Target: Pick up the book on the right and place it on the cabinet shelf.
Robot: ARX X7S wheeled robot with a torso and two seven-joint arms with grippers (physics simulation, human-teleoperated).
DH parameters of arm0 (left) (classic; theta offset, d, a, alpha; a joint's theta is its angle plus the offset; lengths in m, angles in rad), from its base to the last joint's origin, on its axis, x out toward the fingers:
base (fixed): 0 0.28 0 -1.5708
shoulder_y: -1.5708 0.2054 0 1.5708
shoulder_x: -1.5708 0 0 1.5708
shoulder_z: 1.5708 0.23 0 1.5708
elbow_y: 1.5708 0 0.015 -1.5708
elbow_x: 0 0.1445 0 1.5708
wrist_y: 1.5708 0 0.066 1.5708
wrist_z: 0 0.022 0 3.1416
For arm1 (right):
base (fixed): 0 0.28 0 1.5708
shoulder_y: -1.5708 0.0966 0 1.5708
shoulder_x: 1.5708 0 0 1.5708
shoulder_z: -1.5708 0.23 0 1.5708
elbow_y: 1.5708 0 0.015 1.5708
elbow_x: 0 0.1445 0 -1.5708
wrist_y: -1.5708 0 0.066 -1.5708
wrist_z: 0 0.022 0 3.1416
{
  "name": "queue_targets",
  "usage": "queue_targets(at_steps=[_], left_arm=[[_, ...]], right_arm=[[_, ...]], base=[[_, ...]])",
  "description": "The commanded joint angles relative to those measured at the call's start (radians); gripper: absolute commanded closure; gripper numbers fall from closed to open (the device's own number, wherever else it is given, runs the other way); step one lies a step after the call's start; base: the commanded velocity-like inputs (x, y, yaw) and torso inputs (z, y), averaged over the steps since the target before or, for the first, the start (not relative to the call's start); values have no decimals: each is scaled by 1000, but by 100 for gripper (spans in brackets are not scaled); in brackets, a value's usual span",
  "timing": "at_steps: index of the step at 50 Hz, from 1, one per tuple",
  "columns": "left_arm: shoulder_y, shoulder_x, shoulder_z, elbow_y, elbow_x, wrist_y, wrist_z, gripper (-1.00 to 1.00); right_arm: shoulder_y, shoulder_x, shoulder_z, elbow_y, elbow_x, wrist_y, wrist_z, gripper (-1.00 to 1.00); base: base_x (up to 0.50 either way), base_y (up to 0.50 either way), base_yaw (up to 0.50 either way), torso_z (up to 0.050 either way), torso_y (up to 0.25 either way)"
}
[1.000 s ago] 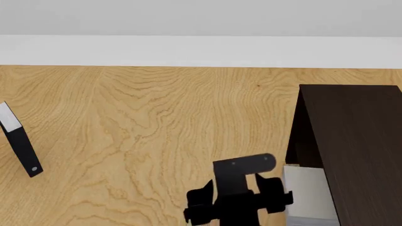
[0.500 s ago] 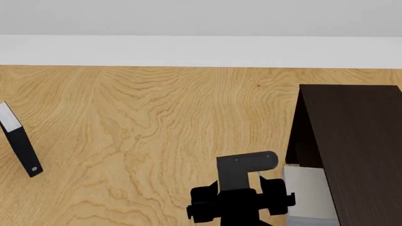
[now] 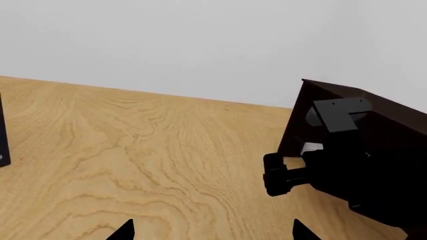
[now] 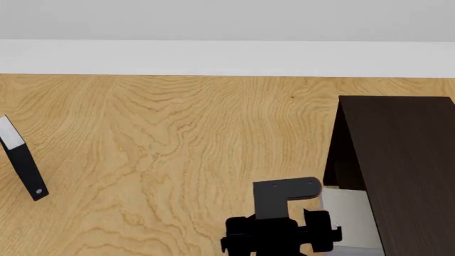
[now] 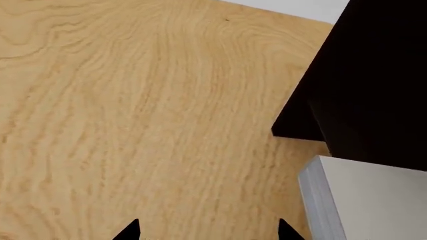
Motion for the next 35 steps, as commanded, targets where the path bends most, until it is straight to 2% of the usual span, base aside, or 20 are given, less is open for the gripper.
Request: queue_targets(at_steps=[1,35], left_arm=[[0,1,4,-14,-6,5,-1,-100],[-6,1,10,-32,-10,17,1,-100]], right_arm=[[2,6,8,25,-2,6,32,-100],[30,29,29,58,-10,16,89,-100]], base=[[0,0,0,0,0],[1,-1,-2,0,0]])
